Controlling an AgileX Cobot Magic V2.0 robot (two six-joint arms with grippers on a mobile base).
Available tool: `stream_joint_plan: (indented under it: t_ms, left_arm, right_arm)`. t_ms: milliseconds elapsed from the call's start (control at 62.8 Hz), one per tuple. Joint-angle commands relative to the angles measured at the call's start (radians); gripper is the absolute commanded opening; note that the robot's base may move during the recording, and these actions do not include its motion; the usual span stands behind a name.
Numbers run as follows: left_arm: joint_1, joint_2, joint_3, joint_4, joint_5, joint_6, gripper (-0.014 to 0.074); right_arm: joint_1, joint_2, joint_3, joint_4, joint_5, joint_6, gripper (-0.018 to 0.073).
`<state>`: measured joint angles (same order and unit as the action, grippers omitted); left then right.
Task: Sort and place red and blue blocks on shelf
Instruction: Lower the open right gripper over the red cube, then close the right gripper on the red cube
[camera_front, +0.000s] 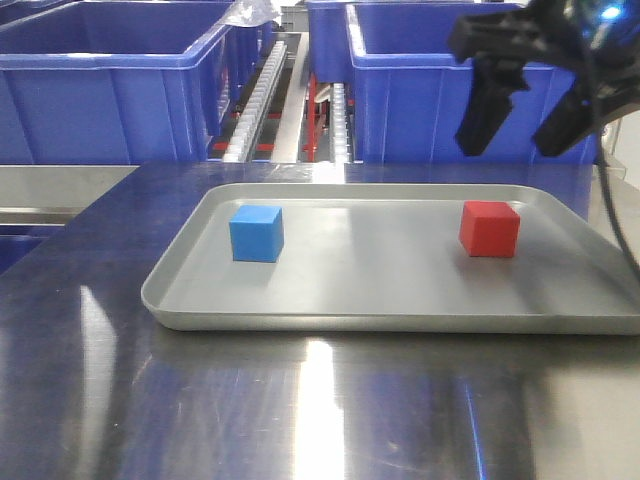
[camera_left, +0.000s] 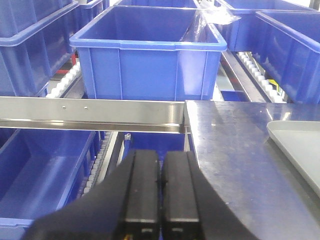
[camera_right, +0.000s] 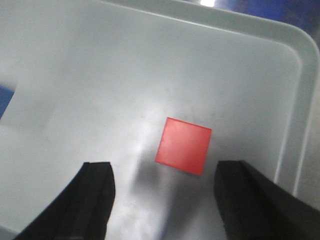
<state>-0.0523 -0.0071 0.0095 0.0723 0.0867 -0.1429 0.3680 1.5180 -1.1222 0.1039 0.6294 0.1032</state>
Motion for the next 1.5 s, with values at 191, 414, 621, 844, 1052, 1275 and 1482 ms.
stream_joint_plan:
  t_ms: [191,414,621,844,1052,1275,1482]
  left_arm:
    - [-0.008,-0.017,0.031,-0.002,-0.078,0.002,0.0125]
    - [-0.008,-0.017,0.031,-0.002,-0.078,0.002,0.0125]
    - [-0.008,-0.017,0.031,-0.002,-0.078,0.002,0.0125]
    - [-0.008,-0.017,0.031,-0.002,-0.078,0.002,0.0125]
    - [-0.008,-0.017,0.031,-0.002,-0.078,0.002,0.0125]
    - [-0.008,-0.017,0.031,-0.002,-0.078,0.002,0.0125]
    - [-0.008,-0.017,0.031,-0.002,-0.078,0.002,0.0125]
  right_arm:
    - [0.003,0.009,-0.041,0.002,-0.040,-0.001,0.0542]
    - [0.003,0.047,-0.042,0.001,-0.045,-0.001,0.0540]
    - [0.003,0.067,-0.042,-0.019,-0.073,-0.001,0.0540]
    - [0.003,0.096,-0.042,-0.023,-0.106,-0.001,0.0540]
    - [0.002,0.126,-0.042,-0.038,-0.108,-0.001,0.0540]
    - [0.002,0.138,-0.043,-0.058,-0.122,-0.001,0.0540]
    - [0.001,0.138,-0.043,-0.067,-0.125,-0.001,0.0540]
